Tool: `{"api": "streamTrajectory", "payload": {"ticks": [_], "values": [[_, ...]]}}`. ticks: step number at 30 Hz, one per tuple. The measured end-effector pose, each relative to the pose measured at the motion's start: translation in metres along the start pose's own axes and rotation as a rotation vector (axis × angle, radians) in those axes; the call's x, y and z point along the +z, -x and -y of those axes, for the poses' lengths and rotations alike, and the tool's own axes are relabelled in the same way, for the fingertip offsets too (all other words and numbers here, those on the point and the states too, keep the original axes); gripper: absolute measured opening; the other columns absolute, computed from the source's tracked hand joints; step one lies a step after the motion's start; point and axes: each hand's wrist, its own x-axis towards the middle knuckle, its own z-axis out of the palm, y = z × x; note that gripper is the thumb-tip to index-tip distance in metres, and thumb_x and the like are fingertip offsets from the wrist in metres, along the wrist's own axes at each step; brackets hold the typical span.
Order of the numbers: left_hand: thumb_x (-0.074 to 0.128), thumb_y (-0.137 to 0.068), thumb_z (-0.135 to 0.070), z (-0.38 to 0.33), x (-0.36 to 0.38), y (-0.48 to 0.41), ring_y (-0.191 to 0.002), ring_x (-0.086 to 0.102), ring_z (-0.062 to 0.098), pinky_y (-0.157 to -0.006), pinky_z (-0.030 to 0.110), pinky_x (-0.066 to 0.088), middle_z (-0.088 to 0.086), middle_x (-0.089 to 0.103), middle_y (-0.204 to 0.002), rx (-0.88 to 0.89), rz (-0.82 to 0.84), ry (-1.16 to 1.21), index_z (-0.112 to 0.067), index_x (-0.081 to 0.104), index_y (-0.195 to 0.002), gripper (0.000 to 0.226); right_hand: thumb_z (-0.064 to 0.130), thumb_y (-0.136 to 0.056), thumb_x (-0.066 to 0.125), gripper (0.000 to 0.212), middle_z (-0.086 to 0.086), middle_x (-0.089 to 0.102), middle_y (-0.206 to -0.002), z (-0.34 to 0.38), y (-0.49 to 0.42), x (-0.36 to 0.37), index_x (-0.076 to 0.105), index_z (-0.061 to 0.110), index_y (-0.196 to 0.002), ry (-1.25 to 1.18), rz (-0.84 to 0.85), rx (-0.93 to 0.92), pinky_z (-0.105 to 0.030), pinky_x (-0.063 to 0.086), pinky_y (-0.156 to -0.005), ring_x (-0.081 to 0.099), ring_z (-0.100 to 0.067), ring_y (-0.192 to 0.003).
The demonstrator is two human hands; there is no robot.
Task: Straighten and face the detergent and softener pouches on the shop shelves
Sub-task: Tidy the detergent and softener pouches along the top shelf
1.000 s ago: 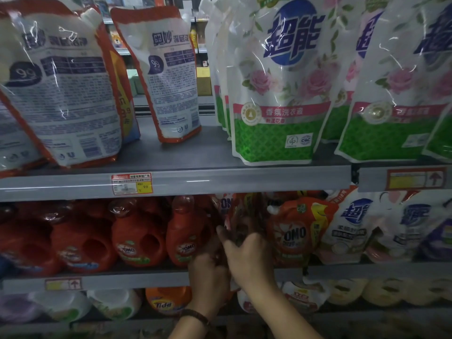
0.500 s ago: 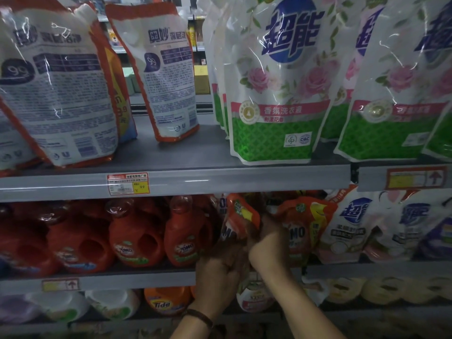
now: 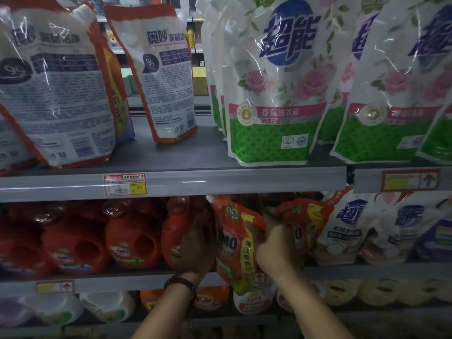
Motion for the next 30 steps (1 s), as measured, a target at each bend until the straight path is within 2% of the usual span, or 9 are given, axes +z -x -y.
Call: {"api": "streamTrajectory", "payload": {"ticks": [4,8,12,16,19,22,24,26,30], "values": [[0.034,-0.095,-0.066,0.003,0.004,-0.011,-0.095,0.076,0.018,-0.083,0.044,0.062,-0.008,0.077,-0.115,-0.032,0.033,-0.071,-0.034,0.059,-0.141,0.061,0.027,-0.104,0.067,0.028,0.008,0.073,-0.106,-0.003,-0.001,-0.01,0.07,0.021,-0.131,0.016,0.044,0.007,0.006,0.039,-0.062,0.055,0.003,-0.086],[0.044,-0.102,-0.06,0.013,0.007,-0.025,-0.09,0.078,0.017,-0.081,0.053,0.064,-0.009,0.078,-0.107,-0.139,0.149,0.04,-0.043,0.061,-0.127,0.034,0.037,-0.104,0.064,0.031,0.013,0.067,-0.107,-0.004,-0.001,-0.019,0.07,0.022,-0.131,0.028,0.026,-0.002,0.006,0.034,-0.067,0.062,-0.004,-0.097],[0.06,-0.108,-0.022,0.001,0.008,-0.03,-0.091,0.077,0.028,-0.074,0.051,0.065,0.002,0.076,-0.101,-0.159,0.078,0.066,-0.023,0.065,-0.112,0.007,0.041,-0.104,0.063,0.043,0.004,0.072,-0.125,-0.011,-0.006,-0.02,0.064,0.019,-0.141,0.023,0.055,-0.01,-0.015,0.047,-0.09,0.066,-0.016,-0.117],[0.059,-0.109,-0.022,0.006,0.001,-0.025,-0.099,0.074,0.015,-0.088,0.049,0.061,-0.006,0.076,-0.107,-0.033,0.034,0.058,-0.023,0.069,-0.117,0.012,0.051,-0.102,0.057,0.048,0.005,0.072,-0.127,-0.022,-0.013,-0.021,0.064,0.024,-0.142,-0.043,0.077,-0.014,-0.031,0.055,-0.1,0.067,-0.016,-0.119],[0.06,-0.106,-0.02,-0.004,-0.007,-0.022,-0.084,0.067,0.011,-0.078,0.036,0.055,-0.008,0.071,-0.091,0.027,-0.035,-0.112,-0.024,0.068,-0.102,0.011,0.051,-0.102,0.057,0.047,0.001,0.074,-0.124,-0.024,-0.023,-0.024,0.068,0.022,-0.137,-0.046,0.04,-0.025,-0.041,0.058,-0.101,0.069,-0.019,-0.115],[0.06,-0.107,-0.017,-0.009,-0.012,-0.02,-0.074,0.064,0.0,-0.069,0.022,0.051,-0.016,0.069,-0.085,0.047,-0.111,-0.132,-0.033,0.067,-0.102,0.017,0.039,-0.105,0.064,0.033,0.0,0.074,-0.128,-0.02,-0.036,-0.027,0.071,0.024,-0.133,-0.037,0.028,-0.045,-0.035,0.055,-0.103,0.068,-0.022,-0.119],[0.055,-0.108,-0.033,-0.007,-0.018,-0.019,-0.075,0.068,0.007,-0.07,0.031,0.057,-0.016,0.072,-0.089,0.056,-0.145,-0.17,-0.033,0.067,-0.109,0.012,0.04,-0.105,0.063,0.029,0.008,0.073,-0.126,-0.016,-0.041,-0.03,0.072,0.032,-0.131,-0.038,0.076,-0.059,-0.024,0.052,-0.1,0.067,-0.017,-0.119],[0.045,-0.104,-0.048,-0.008,-0.024,-0.019,-0.077,0.071,0.019,-0.071,0.037,0.059,-0.009,0.075,-0.093,0.075,-0.167,-0.265,-0.034,0.064,-0.116,0.027,0.044,-0.105,0.062,0.03,0.008,0.074,-0.129,-0.013,-0.045,-0.031,0.072,0.033,-0.131,0.018,0.091,-0.071,-0.024,0.049,-0.098,0.066,-0.018,-0.121],[0.055,-0.105,-0.033,-0.015,-0.029,-0.016,-0.074,0.072,0.03,-0.068,0.041,0.061,0.002,0.077,-0.09,0.1,-0.181,-0.298,-0.034,0.065,-0.116,0.015,0.056,-0.105,0.055,0.036,0.007,0.073,-0.133,-0.001,-0.047,-0.036,0.071,0.039,-0.132,0.266,0.048,-0.104,-0.026,0.047,-0.09,0.064,-0.025,-0.123]]}}
